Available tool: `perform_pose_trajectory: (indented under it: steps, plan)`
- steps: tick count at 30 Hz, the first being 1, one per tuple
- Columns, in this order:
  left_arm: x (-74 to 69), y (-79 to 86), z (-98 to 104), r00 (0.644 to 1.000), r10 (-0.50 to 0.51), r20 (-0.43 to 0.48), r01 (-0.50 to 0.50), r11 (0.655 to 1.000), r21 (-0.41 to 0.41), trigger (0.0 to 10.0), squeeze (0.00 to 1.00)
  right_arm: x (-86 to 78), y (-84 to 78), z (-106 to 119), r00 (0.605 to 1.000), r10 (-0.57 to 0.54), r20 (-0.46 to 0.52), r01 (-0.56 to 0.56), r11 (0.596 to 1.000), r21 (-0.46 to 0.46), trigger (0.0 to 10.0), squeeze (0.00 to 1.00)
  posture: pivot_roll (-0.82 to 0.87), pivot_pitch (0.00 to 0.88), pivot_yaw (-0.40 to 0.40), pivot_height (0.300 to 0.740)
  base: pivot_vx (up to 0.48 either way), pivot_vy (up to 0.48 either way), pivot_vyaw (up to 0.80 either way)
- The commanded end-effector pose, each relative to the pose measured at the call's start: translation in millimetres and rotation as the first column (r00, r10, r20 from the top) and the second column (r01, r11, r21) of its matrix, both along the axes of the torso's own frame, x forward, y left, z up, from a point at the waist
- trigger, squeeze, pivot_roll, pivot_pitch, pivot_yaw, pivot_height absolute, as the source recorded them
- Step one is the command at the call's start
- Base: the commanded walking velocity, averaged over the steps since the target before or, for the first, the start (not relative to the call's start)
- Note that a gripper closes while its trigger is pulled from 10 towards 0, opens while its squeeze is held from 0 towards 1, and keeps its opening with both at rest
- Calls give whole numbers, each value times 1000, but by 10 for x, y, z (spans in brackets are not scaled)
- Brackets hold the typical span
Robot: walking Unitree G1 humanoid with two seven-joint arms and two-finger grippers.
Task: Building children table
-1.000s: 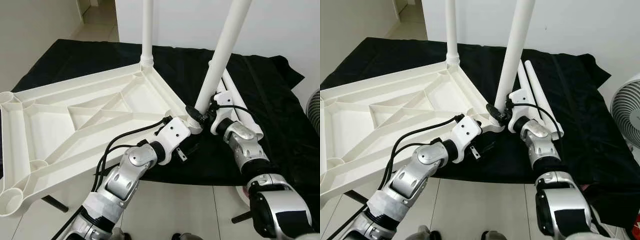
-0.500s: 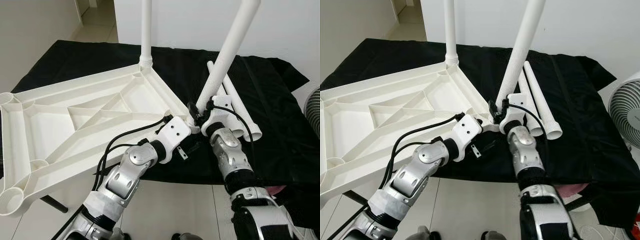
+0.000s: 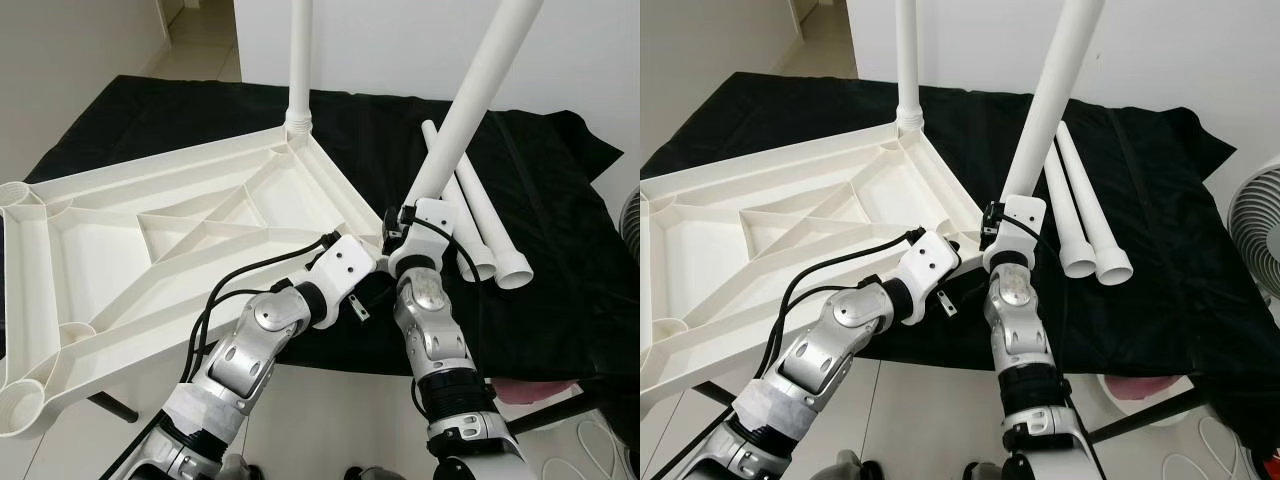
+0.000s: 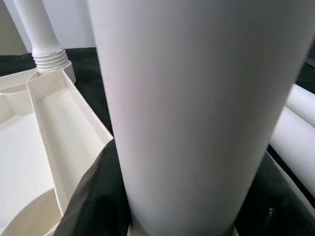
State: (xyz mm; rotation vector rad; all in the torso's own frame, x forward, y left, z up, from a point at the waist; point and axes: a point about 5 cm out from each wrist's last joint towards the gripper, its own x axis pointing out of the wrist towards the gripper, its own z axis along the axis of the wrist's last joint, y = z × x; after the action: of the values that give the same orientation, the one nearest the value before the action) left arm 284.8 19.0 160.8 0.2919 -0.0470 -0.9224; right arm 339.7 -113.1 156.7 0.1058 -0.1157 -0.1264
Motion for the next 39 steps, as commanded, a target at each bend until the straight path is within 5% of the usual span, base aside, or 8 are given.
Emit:
perform_pose_trajectory:
  steps: [1,20,21,29,30,32,33,39]
  plan:
    - [-9,-20,1,1000,2,10,-2,1000,-1,10000,0,-23,57,-137,996,-17,-84,17,1000,5,10000,0,-116,32,-4,740,0,0,0]
    - [-9,5,-3,1000,15,9,-15,1000,-4,10000,0,110,150,-73,996,-7,-92,7,1000,-7,10000,0,-101,36,-7,740,0,0,0]
    - [-13,9,-6,1000,16,8,-16,1000,-3,10000,0,103,141,-62,997,5,-76,-6,1000,-10,10000,1000,-101,36,-7,740,0,0,0]
    - [-25,-3,-11,1000,14,5,-14,1000,-6,10000,0,94,36,-5,997,82,4,-81,996,-38,10000,1000,-102,46,-11,740,0,0,0]
    - [-29,-12,-9,1000,13,4,-13,1000,-8,10000,0,109,9,3,994,112,9,-111,993,-35,10000,608,-106,51,-10,740,0,0,0]
    - [-31,-18,-8,1000,11,4,-11,1000,-9,10000,0,119,-6,7,991,132,12,-131,991,-32,10000,608,-106,51,-10,740,0,0,0]
    - [-34,-29,-8,1000,9,3,-9,1000,-10,10000,0,137,-30,24,986,164,18,-163,985,-50,10000,0,-109,54,-8,740,0,0,0]
    - [-52,-65,-1,1000,-7,3,7,1000,-9,10000,0,251,-164,86,888,460,-22,-459,878,-135,10000,0,-109,64,4,740,0,0,0]
